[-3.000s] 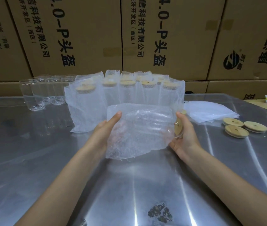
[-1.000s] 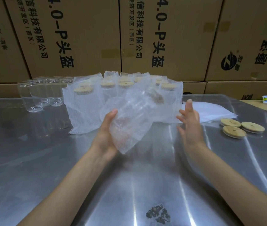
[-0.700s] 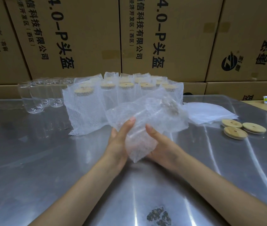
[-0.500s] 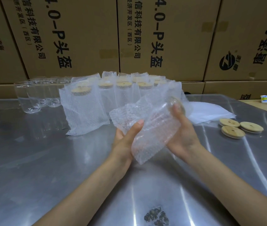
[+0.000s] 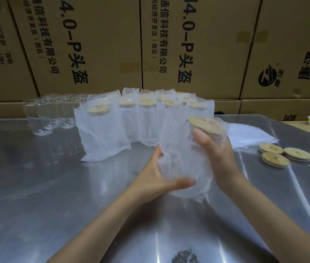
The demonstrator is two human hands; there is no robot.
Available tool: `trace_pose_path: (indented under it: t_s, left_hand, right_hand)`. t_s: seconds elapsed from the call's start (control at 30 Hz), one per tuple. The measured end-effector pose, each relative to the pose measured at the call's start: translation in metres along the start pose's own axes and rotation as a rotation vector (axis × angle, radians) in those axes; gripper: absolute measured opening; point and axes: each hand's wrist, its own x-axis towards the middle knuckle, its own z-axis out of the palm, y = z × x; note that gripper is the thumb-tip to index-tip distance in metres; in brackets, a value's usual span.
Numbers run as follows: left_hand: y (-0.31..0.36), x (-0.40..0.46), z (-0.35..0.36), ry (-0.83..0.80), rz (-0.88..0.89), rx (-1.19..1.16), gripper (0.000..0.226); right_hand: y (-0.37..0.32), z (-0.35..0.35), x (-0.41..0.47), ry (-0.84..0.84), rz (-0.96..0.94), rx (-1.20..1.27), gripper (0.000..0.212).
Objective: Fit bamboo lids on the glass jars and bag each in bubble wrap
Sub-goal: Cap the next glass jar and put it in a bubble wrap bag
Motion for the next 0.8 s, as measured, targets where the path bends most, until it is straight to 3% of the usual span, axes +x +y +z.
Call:
trace_pose_path:
  t_s: [0.17, 0.4, 0.53, 0.6, 0.7, 0.8]
  left_hand:
    - [0.015, 0.000, 0.003, 0.026, 0.143, 0.205, 0.083]
    - [0.017, 0.004, -0.008, 0.153, 0.135, 0.045, 0.093]
    - [0.015, 0.003, -0.016, 0.193, 0.127, 0.043, 0.094]
    - [0.016, 0.002, -0.016, 0.230, 0.135, 0.058, 0.097]
    - [0.017, 0.004, -0.014, 0.312, 0.156, 0.017, 0.100]
    - [0.018, 0.010, -0.022, 0.421, 0.174, -0.039, 0.093]
  right_hand:
    - [0.001, 0.011, -0.008, -0.157, -0.093, -0.133, 0.056]
    - [0.011, 0.014, -0.015, -0.292, 0.087, -0.220, 0.104]
    - [0.028, 0.016, -0.020, -0.438, 0.092, -0.342, 0.108]
    - [0.042, 0.021, -0.023, -0.420, 0.069, -0.361, 0.106]
    - [0.056, 0.031, -0.025, -0.347, 0.039, -0.342, 0.085]
    - [0.067, 0.039, -0.023, -0.290, 0.081, -0.350, 0.096]
